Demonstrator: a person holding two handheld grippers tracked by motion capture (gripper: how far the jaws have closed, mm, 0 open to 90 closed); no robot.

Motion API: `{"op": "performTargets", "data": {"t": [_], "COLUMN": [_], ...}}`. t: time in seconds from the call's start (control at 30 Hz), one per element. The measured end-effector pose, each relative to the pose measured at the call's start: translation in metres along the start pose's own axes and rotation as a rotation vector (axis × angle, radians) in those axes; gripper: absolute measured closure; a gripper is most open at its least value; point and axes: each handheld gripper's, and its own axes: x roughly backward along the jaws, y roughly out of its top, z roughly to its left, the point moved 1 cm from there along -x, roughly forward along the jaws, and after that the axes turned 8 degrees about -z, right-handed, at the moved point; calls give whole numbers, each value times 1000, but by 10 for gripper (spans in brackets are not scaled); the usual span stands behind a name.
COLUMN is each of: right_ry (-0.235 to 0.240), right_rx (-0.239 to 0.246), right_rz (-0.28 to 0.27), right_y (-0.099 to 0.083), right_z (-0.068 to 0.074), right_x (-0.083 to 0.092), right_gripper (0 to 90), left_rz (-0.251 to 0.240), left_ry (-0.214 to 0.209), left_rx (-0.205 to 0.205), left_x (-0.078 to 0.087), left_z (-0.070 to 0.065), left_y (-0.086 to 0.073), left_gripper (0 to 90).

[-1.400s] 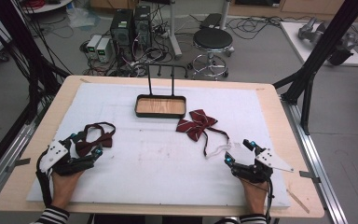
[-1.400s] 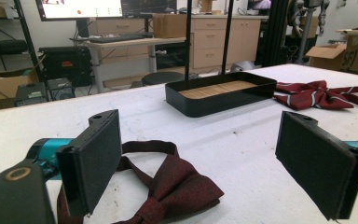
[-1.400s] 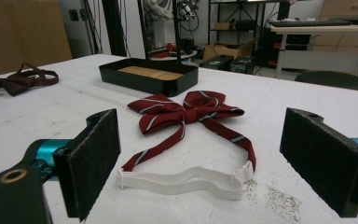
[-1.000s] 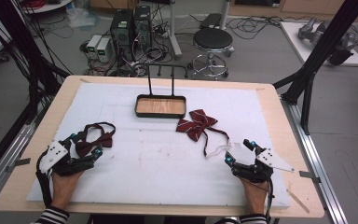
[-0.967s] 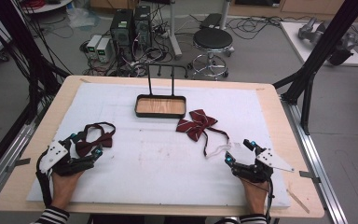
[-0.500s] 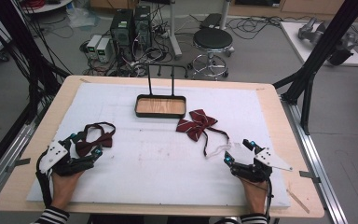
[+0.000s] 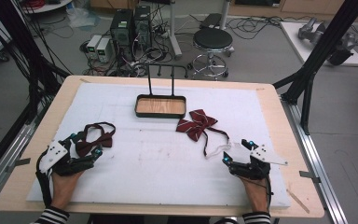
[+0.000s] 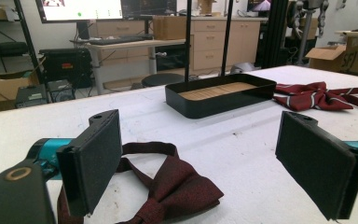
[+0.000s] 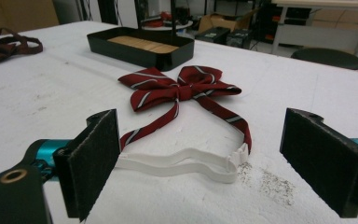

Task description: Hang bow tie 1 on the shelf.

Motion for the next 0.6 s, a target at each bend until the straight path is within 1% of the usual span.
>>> {"op": "performTargets", "data": {"t": [0.03,0.1,0.13,0.23,0.27,0.3,0.33,0.37,0.4,0.53,0.57,0.6], "right_ry": [5,7,8,10,14,14,23,23,32,54,54,66], "right_rx": [-4,-2,-1,-6,-3,-3,-2,-2,-1,18,18,24], "right_rz": [10,13,8,8,15,15,21,21,30,48,48,60], "right_y": [1,3,9,14,20,20,28,28,34,49,49,56], "right_z": [0,0,0,-1,-2,-2,-3,-3,-4,-4,-4,-3], "right_x": [0,-1,-1,-2,-3,-3,-5,-5,-8,-18,-18,-23], "right_gripper": [115,114,115,115,114,114,115,115,115,115,115,114], "left_rz": [0,1,1,2,2,2,2,2,2,2,2,3], "left_ry": [0,0,0,0,0,0,0,0,0,0,0,0], "left_rx": [0,1,-1,-2,-1,-1,-1,-1,-1,-2,-2,-2], "left_x": [0,0,0,0,0,0,0,0,0,0,0,0], "left_z": [0,0,0,0,0,0,0,0,0,0,0,0], "left_y": [0,0,0,0,0,0,0,0,0,0,0,0], "left_gripper": [149,149,149,150,149,149,149,149,149,149,149,149]}}
